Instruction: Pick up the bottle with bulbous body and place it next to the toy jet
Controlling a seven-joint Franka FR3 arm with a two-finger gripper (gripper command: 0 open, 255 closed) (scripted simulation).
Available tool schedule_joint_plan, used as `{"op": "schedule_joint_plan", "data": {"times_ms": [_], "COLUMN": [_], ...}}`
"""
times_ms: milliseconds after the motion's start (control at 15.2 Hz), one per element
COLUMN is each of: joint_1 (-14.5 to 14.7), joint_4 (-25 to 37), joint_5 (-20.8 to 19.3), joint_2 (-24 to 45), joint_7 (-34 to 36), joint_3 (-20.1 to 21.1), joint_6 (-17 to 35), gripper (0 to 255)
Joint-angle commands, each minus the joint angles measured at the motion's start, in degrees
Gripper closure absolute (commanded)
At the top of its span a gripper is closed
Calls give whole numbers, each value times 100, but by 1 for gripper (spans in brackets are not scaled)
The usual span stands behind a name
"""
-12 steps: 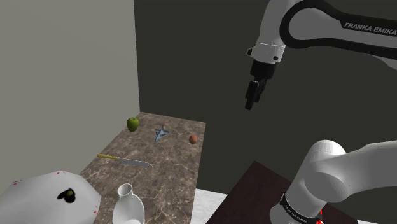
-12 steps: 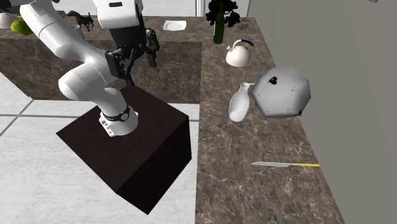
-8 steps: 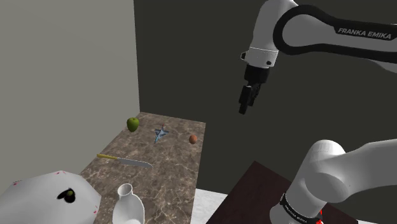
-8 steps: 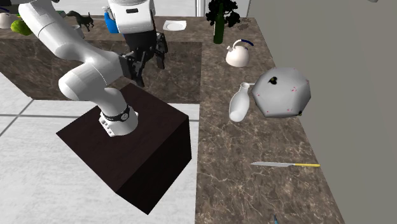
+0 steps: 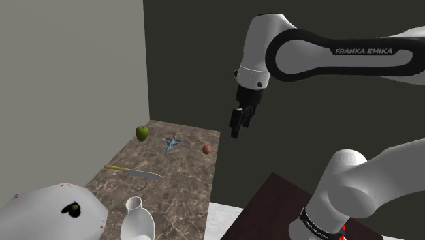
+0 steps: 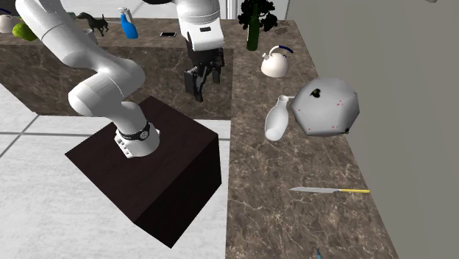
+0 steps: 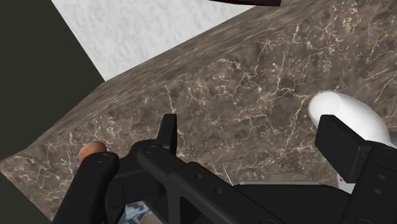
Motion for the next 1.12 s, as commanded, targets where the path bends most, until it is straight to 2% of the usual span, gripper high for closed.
{"op": "schedule_joint_plan", "data": {"times_ms": [0, 330, 594, 858, 1056], "joint_1": [57, 137, 146, 135, 140], "joint_4": [-4, 166, 431, 808, 1165], "joint_5": [98, 191, 109, -169, -530], "joint_2": [268, 1033, 1750, 2559, 3227], "joint_7": [216, 720, 1172, 1705, 2172], "joint_3": [241, 798, 1247, 1677, 1965], "joint_6": [315, 1002, 1512, 1961, 2234], "gripper": [0, 0, 0, 0, 0]}}
